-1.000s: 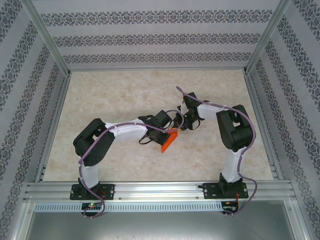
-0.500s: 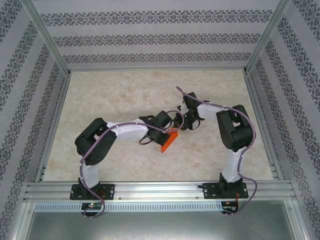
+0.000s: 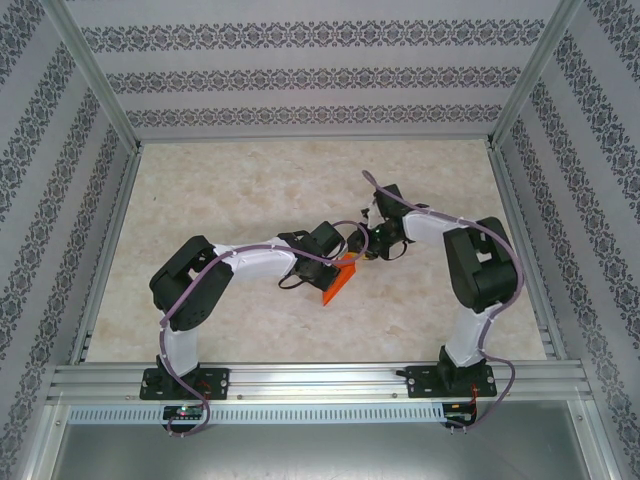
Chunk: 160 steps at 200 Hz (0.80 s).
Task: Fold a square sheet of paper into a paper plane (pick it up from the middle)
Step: Third fold the triangle at the center of the table.
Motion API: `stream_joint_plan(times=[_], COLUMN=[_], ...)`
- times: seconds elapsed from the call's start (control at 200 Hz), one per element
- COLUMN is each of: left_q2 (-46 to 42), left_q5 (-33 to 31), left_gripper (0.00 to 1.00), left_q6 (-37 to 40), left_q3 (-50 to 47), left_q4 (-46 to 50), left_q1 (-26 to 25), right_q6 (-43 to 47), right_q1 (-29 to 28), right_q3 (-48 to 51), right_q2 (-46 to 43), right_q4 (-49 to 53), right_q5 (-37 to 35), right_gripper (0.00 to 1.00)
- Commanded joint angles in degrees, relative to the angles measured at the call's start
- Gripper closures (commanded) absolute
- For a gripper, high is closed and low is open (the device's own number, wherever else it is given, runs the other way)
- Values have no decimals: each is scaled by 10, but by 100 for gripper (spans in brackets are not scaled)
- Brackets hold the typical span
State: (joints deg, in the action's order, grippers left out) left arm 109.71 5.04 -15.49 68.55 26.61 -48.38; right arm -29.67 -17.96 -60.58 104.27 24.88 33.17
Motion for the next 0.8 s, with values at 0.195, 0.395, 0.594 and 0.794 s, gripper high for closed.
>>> stream_joint_plan(times=[0.195,0.395,0.594,0.794], left_q2=[16,17,17,16], left_q5=[-1,1,2,2], left_gripper=[95,95,96,96], left_q6=[-5,-2,0,0], left_q3=[-5,-4,-3,-1], left_q4=[-10,-8,-5,-3], left_q1=[9,9,9,9], right_q6=[-84,-124,-141,-141], right_q1=[25,-23,-48,-64], right_q3=[124,173,170,149], right_q2=[-138,-147,-124,-91], right_q4=[-117,-156,-175,-173], right_q5=[43,35,37,39], right_gripper=[89,91,91,91])
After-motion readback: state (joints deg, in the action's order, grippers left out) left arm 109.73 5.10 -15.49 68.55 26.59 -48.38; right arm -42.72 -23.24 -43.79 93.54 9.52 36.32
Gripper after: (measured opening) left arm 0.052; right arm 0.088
